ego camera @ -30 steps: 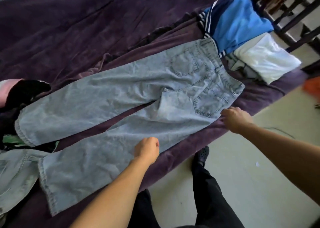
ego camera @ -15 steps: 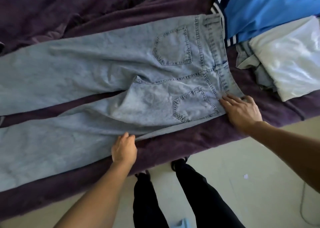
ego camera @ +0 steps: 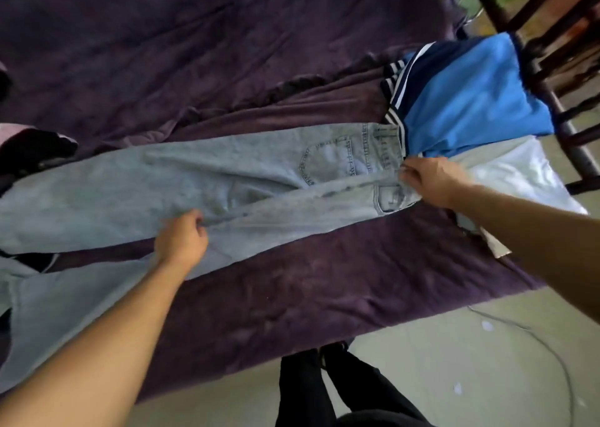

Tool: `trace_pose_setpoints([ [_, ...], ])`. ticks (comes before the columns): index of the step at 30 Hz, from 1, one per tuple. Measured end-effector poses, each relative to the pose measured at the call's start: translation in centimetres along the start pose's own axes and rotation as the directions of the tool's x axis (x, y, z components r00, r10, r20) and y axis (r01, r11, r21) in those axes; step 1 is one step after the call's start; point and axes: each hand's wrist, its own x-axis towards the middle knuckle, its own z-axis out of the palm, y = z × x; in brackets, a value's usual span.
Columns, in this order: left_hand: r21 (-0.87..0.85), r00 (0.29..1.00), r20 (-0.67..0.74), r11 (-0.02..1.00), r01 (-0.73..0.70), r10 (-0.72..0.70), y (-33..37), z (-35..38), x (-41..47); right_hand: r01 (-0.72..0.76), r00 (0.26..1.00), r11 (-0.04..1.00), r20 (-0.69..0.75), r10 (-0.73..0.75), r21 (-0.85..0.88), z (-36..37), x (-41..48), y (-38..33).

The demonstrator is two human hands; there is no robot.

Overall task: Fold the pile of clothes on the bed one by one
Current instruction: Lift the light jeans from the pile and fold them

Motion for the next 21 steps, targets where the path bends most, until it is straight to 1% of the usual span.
trace_pose_setpoints([
  [3, -0.066, 0.998, -0.066, 0.998, 0.002, -0.007, 0.5, -2.7, 5.4, -0.035, 0.997, 0.998, -0.073, 0.032, -0.043, -1.9, 4.6, -1.6],
  [6, -0.092, 0.996, -0.094, 0.996, 0.004, -0.013, 1.2, -3.8, 11.0, -0.114, 0.99, 0.987, -0.098, 0.103, -0.111, -2.2, 9.0, -2.5],
  [9, -0.126, 0.994, -0.101, 0.992, 0.026, -0.039, 1.7, -3.3, 16.4, -0.209, 0.973, 0.965, -0.137, 0.188, -0.157, -1.3, 12.7, -3.1],
  [12, -0.17, 0.995, -0.097, 0.985, 0.005, -0.022, 1.7, -1.7, 18.9, -0.272, 0.956, 0.942, -0.172, 0.24, -0.198, 0.3, 14.2, -4.0],
  [14, -0.155, 0.995, -0.098, 0.988, -0.026, 0.011, 1.3, -0.4, 18.2, -0.251, 0.957, 0.941, -0.204, 0.206, -0.229, 1.3, 13.8, -5.3],
  [17, -0.161, 0.999, -0.048, 0.986, -0.03, 0.022, -0.3, 1.4, 14.7, -0.148, 0.97, 0.962, -0.224, 0.096, -0.228, 2.9, 11.7, -8.5],
  [19, -0.196, 1.0, -0.005, 0.981, -0.002, 0.001, -1.8, 2.0, 11.7, -0.075, 0.984, 0.977, -0.173, 0.04, -0.199, 4.2, 9.9, -11.1],
  [21, -0.217, 0.998, 0.047, 0.975, 0.045, -0.035, -3.5, 2.2, 8.5, 0.008, 0.997, 0.989, -0.076, -0.019, -0.147, 5.7, 8.1, -13.9],
])
